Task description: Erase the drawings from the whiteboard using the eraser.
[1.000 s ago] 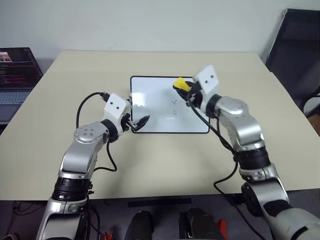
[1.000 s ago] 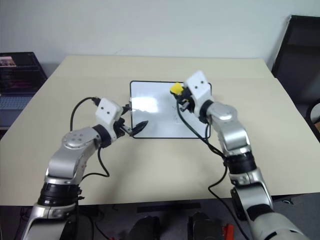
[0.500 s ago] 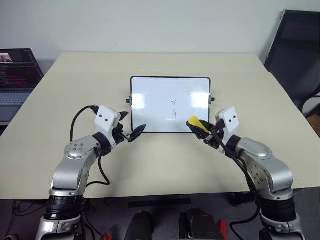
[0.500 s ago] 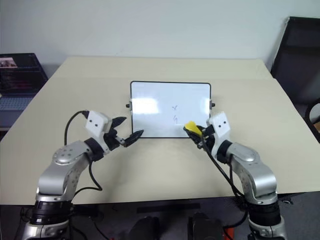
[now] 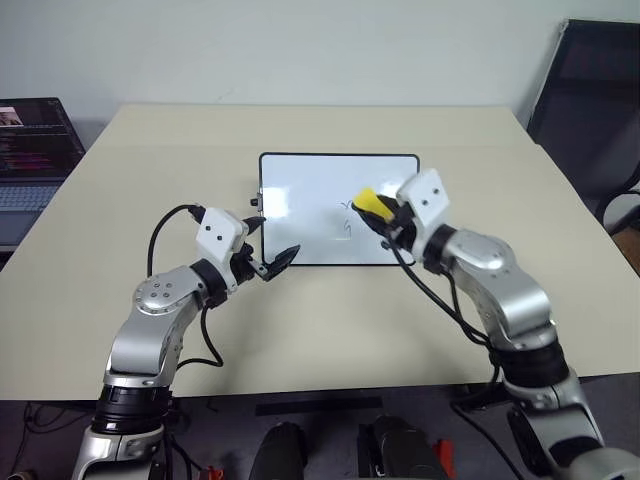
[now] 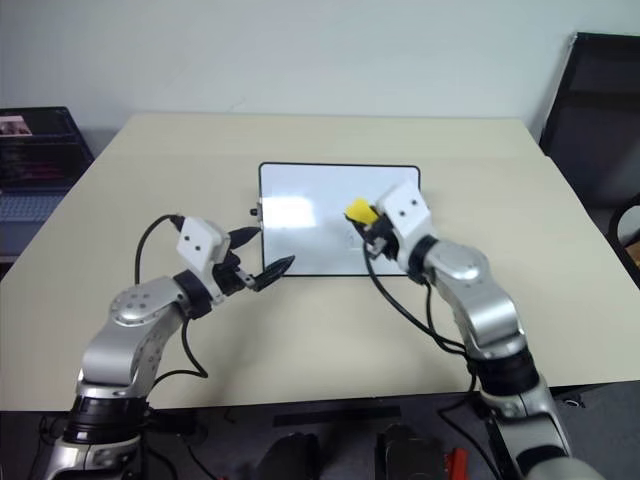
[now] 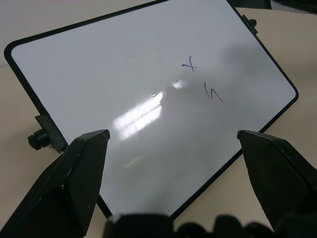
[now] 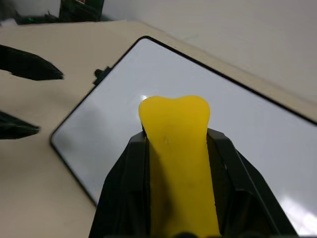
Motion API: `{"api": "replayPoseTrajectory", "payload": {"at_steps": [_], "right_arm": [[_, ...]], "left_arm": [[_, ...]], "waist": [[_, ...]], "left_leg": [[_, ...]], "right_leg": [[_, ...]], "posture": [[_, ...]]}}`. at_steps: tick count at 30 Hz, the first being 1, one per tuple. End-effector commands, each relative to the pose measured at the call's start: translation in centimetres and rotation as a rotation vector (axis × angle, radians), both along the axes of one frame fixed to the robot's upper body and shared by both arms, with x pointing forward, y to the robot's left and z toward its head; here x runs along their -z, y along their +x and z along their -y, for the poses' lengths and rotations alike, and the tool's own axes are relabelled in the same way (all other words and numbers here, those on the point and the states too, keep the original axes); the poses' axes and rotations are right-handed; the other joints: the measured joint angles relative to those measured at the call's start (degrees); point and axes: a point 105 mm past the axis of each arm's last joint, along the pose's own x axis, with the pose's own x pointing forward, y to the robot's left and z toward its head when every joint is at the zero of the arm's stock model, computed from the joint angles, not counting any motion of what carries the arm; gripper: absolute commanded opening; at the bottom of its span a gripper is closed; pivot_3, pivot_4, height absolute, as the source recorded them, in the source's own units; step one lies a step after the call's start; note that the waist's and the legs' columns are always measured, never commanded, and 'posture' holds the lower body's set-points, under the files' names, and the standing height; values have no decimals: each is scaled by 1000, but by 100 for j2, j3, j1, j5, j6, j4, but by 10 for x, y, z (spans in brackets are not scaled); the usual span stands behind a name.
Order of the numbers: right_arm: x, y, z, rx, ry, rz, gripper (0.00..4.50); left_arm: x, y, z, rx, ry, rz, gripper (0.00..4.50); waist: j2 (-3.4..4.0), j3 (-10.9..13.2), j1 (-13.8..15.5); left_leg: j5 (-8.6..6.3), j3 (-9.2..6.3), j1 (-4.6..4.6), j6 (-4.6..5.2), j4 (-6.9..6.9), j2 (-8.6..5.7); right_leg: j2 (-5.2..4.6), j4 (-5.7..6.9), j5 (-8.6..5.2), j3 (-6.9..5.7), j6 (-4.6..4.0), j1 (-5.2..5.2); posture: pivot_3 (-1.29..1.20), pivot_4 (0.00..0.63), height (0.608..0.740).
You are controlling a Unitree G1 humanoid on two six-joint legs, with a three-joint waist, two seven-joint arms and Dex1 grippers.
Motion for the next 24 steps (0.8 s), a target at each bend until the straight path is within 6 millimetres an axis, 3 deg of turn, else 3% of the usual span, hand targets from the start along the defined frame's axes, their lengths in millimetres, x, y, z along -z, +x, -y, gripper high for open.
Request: {"api": "replayPoseTrajectory", "payload": {"at_steps": [1,8,10,13,17,24], "right_arm": [[-8,22,-12,28,-96,91,1129],[-8,59,-22,89,-185,149,1129],[3,63,-20,97,-216,122,1129],[33,56,-19,33,-311,51,1129],[48,49,-17,-9,-369,18,1129],[20,70,3,170,-313,109,1129]], "left_arm": [[-11,1,8,37,13,53,4500],[-6,-1,14,73,30,52,4500],[-7,-1,14,70,28,60,4500],[-7,-3,15,66,24,64,4500],[-6,-4,17,68,23,59,4500],[-6,-4,20,78,21,55,4500]], "waist": [[0,1,2],[0,1,0],[0,1,0],[0,1,3],[0,1,0],[0,1,0]], "left_leg": [[0,1,-2,0,-1,0],[-1,-2,-8,-1,-4,-1],[-2,-4,-9,-1,-5,-1],[-2,-4,-9,-1,-5,-3],[-2,-4,-6,0,-2,-2],[0,-4,1,0,4,0]], "right_leg": [[-3,0,0,0,0,-1],[-9,0,1,-3,-1,-7],[-9,0,1,-4,-1,-7],[-12,-1,1,-4,-1,-7],[-13,3,1,-5,-1,-5],[-9,8,2,-2,-1,0]], "posture": [[0,150,740],[0,150,740],[0,150,740],[0,150,740],[0,150,740],[0,150,740]]}}
